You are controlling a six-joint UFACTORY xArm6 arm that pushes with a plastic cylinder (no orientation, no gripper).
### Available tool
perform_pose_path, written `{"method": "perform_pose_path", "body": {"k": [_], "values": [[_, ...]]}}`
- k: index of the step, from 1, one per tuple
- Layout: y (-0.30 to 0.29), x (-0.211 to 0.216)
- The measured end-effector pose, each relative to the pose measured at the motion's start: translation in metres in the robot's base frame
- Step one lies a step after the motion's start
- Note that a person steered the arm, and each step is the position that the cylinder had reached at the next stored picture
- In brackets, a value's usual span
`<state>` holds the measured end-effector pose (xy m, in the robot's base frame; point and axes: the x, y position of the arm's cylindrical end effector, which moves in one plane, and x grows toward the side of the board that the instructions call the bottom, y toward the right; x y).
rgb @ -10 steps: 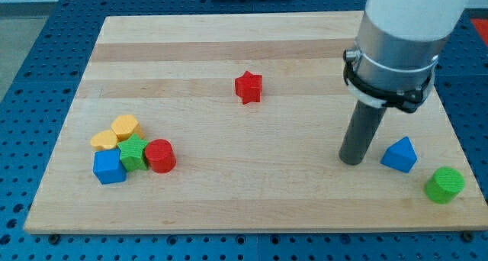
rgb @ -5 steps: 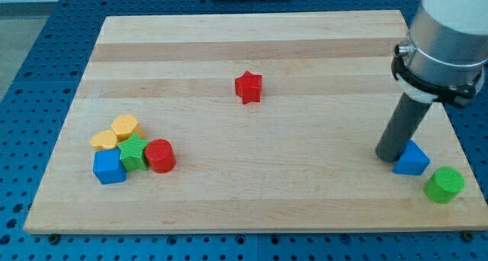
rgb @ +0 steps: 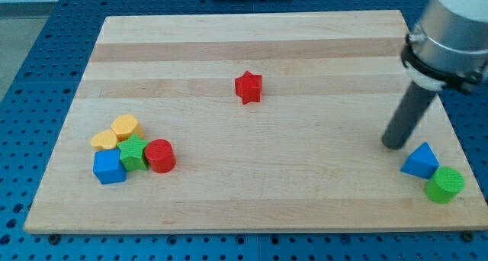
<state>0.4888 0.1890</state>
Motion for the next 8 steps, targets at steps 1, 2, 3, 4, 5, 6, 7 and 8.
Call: {"method": "perform_pose_path", "body": {"k": [1,2,3,4,5,6,7,8], "values": [[-0.034,-0.057],[-0.062,-0.123],[-0.117,-0.17],[-0.184,-0.178],[-0.23,-0.177],[-0.24,-0.164],[-0.24,-0.145],[-0.238,-0.131]]}}
